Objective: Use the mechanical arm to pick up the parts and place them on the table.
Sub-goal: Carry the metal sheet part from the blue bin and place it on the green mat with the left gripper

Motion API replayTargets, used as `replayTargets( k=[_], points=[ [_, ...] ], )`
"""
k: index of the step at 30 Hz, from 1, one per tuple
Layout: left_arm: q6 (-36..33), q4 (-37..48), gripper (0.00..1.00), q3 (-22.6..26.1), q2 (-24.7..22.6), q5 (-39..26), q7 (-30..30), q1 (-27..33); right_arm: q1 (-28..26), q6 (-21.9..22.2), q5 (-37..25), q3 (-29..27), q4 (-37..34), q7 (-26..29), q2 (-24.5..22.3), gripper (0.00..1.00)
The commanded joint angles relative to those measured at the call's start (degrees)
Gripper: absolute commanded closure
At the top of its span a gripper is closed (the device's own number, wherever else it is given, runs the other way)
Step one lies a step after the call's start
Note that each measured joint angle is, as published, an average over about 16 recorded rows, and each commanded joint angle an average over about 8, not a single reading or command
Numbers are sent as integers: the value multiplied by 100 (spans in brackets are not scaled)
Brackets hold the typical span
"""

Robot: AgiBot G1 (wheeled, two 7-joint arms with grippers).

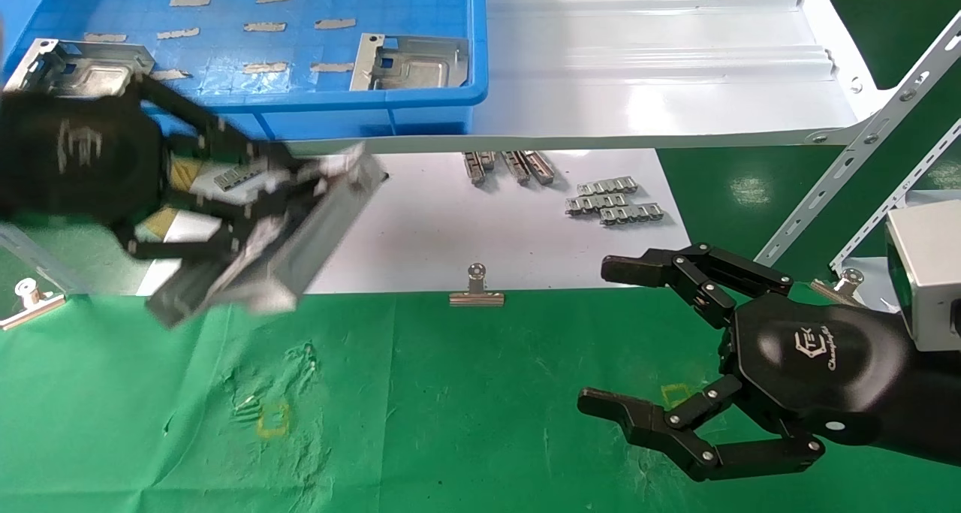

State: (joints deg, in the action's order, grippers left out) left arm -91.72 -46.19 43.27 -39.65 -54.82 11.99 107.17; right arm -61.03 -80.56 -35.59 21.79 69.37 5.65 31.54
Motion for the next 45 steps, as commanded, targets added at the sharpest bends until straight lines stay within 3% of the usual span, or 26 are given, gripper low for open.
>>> replayTargets(
  k=[1, 7, 12, 18, 29, 30, 31, 38, 39, 45],
  points=[
    [19, -329, 100, 208, 211, 174, -8, -86, 0, 0, 0, 0, 0, 0, 0, 0],
    [41, -782, 100, 972, 420, -45, 492, -113, 0, 0, 0, 0, 0, 0, 0, 0],
    [163, -681, 100, 1392, 476, -369, 1116, -124, 0, 0, 0, 0, 0, 0, 0, 0],
    [502, -535, 100, 1553, 461, -737, 1645, -255, 0, 0, 0, 0, 0, 0, 0, 0],
    [1600, -754, 100, 1700, 447, -1128, 2020, -993, 0, 0, 0, 0, 0, 0, 0, 0],
    [1749, -778, 98, 1701, 444, -1118, 2052, -1113, 0, 0, 0, 0, 0, 0, 0, 0],
    [1902, -809, 89, 1702, 446, -1107, 2090, -1239, 0, 0, 0, 0, 0, 0, 0, 0],
    [2657, -1176, 4, 1695, 610, -925, 2035, -1947, 0, 0, 0, 0, 0, 0, 0, 0],
    [2734, -1235, 0, 1697, 638, -911, 1981, -2006, 0, 0, 0, 0, 0, 0, 0, 0],
    [3159, -1507, 0, 1713, 768, -915, 1688, -2235, 0, 0, 0, 0, 0, 0, 0, 0]
  ],
)
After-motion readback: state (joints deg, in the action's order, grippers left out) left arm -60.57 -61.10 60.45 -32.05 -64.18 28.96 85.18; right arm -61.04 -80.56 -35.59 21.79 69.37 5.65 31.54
